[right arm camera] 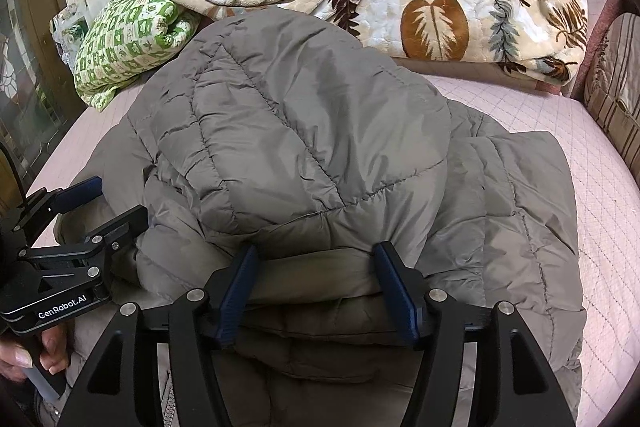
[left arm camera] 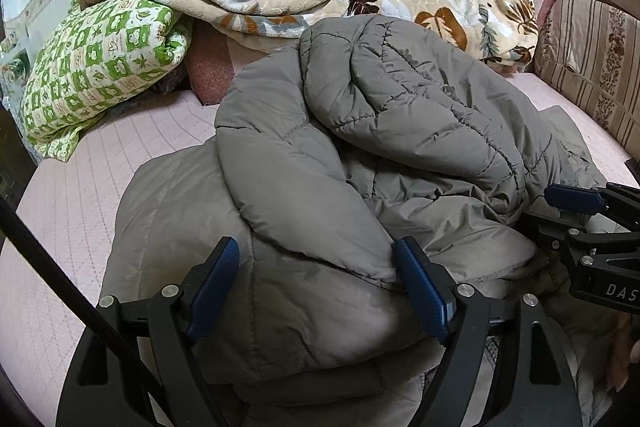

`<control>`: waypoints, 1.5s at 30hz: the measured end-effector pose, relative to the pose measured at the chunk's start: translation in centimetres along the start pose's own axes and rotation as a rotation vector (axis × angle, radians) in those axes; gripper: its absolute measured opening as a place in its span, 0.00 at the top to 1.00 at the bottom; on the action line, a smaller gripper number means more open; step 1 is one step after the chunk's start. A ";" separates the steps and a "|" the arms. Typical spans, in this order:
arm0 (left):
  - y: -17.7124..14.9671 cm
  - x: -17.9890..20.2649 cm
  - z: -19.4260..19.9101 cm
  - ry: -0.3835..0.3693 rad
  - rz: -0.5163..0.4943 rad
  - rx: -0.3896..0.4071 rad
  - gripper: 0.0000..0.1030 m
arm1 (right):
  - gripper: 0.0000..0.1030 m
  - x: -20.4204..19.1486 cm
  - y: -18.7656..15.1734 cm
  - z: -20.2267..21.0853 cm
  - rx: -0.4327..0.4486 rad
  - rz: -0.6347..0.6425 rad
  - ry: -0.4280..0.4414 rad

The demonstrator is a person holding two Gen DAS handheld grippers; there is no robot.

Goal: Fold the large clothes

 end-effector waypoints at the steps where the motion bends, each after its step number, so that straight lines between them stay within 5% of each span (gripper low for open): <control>1: 0.0 0.0 0.0 0.000 -0.001 0.000 0.22 | 0.36 0.0 0.0 0.0 0.000 0.000 0.000; 17: 0.3 -0.3 0.4 0.000 0.007 0.005 0.17 | 0.35 0.0 0.2 0.5 0.006 -0.016 0.011; 33: 0.9 0.3 8.3 -0.008 0.034 0.050 0.18 | 0.34 1.3 1.1 9.7 0.066 -0.180 0.049; 45: -7.5 2.5 16.8 -0.013 0.072 -0.030 0.18 | 0.29 0.0 -9.0 18.4 0.007 -0.205 0.050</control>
Point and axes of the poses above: each gripper's, at about its wrist camera, not at the fingertips, and z roughly against the way its jaws point, x to its right, y to its top, the point moved 7 cm from there along -z, roughly the way its jaws point, and after that the axes turned 15 degrees about x, right-handed, at the moved point
